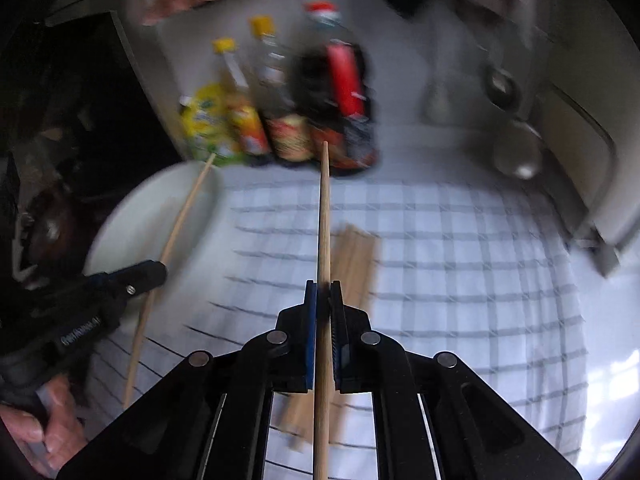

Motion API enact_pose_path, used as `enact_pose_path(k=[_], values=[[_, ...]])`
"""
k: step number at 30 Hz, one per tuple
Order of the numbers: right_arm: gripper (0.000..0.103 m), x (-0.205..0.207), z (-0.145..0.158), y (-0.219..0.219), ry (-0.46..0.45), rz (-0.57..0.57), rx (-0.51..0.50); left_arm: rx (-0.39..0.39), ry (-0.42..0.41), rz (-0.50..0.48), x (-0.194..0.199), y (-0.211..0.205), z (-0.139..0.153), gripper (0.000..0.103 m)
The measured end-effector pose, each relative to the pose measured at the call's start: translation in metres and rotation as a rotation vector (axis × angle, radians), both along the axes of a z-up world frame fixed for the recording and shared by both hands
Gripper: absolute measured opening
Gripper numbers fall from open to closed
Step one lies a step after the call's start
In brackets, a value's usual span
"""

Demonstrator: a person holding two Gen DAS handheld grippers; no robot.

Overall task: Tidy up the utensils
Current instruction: 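Carry both chopsticks into the white bowl and open both tools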

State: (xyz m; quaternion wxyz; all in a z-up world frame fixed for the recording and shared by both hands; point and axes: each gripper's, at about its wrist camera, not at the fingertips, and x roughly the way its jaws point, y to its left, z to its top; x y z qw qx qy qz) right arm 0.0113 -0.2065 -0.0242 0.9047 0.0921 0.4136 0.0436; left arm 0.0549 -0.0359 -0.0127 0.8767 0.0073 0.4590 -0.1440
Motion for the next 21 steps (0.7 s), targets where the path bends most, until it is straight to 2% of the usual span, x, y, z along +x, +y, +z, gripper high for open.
enact_pose_path(k=[4, 9, 12, 16, 21], values=[[0.006, 0.028, 0.017, 0.041, -0.042, 0.071, 0.036, 0.026, -0.024, 0.066, 0.017, 0.046, 0.016, 0.007], [0.006, 0.070, 0.022, 0.100, -0.051, 0.162, 0.037, 0.047, -0.061, 0.152, 0.044, 0.106, 0.026, 0.007], [0.006, 0.093, 0.010, 0.131, -0.015, 0.191, 0.038, 0.051, -0.050, 0.177, 0.064, 0.129, 0.017, 0.007], [0.006, 0.116, -0.012, 0.164, 0.033, 0.205, 0.026, 0.046, 0.011, 0.184, 0.085, 0.146, -0.011, 0.007], [0.006, 0.138, -0.043, 0.190, 0.124, 0.197, -0.004, 0.051, 0.077, 0.167, 0.101, 0.148, -0.043, 0.008]])
